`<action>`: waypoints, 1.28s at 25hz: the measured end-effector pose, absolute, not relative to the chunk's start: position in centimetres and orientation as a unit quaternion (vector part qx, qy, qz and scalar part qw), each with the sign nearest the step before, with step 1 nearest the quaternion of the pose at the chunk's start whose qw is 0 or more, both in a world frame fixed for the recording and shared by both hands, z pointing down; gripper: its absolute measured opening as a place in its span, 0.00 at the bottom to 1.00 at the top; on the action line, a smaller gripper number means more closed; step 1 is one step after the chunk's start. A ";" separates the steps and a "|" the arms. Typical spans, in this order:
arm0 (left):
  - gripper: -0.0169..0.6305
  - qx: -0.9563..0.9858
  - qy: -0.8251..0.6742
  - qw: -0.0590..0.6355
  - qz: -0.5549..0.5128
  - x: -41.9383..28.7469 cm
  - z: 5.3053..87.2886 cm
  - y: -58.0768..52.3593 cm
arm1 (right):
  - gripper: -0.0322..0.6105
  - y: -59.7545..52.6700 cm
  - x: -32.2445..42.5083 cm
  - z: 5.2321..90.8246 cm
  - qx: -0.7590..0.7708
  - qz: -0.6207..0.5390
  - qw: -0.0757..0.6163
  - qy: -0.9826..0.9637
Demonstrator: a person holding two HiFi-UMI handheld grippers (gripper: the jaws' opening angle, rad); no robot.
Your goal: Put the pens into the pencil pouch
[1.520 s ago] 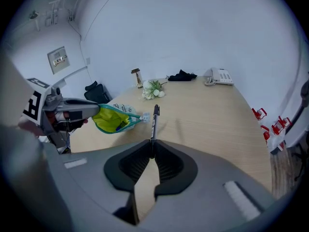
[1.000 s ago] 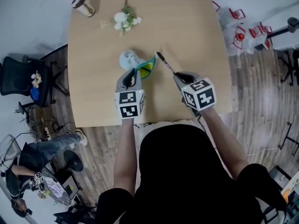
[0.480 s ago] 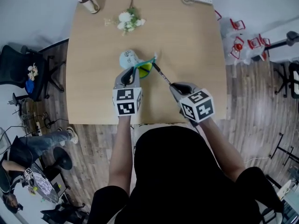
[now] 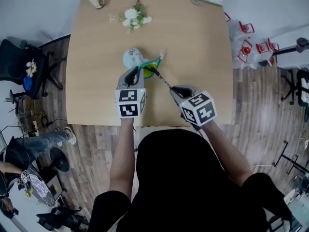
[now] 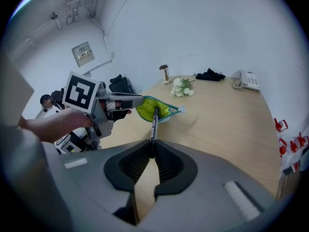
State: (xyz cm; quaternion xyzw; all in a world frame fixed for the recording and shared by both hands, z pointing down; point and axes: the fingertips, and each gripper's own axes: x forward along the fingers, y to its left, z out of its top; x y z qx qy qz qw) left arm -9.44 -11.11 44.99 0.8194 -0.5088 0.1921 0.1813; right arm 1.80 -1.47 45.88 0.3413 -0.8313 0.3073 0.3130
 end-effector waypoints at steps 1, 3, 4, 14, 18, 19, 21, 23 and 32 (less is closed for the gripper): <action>0.08 0.820 -0.508 0.182 0.191 -9.4 45.1 -11.1 | 0.12 -1.5 1.6 46.0 0.338 0.307 0.315 -0.832; 0.08 0.820 -0.507 0.184 0.191 -9.4 45.2 -11.0 | 0.12 -1.6 1.2 46.3 0.333 0.305 0.320 -0.833; 0.08 0.820 -0.507 0.185 0.191 -9.3 45.2 -11.0 | 0.12 -1.7 1.1 46.4 0.331 0.305 0.322 -0.833; 0.08 0.821 -0.506 0.189 0.184 -9.0 45.2 -10.6 | 0.12 -2.7 -0.1 47.2 0.315 0.298 0.336 -0.836; 0.08 0.822 -0.506 0.192 0.180 -9.1 45.2 -10.8 | 0.12 -3.4 -0.8 47.7 0.309 0.300 0.340 -0.836; 0.08 0.822 -0.505 0.192 0.178 -9.1 45.2 -10.8 | 0.12 -3.6 -1.0 47.8 0.308 0.300 0.341 -0.836; 0.08 0.823 -0.504 0.193 0.176 -9.0 45.2 -10.9 | 0.12 -3.9 -1.4 47.9 0.306 0.300 0.342 -0.836; 0.08 0.824 -0.504 0.195 0.173 -9.0 45.2 -10.9 | 0.12 -4.1 -1.7 48.2 0.304 0.300 0.345 -0.836; 0.08 0.826 -0.501 0.200 0.161 -9.2 45.2 -11.0 | 0.12 -5.5 -3.1 49.2 0.301 0.308 0.352 -0.831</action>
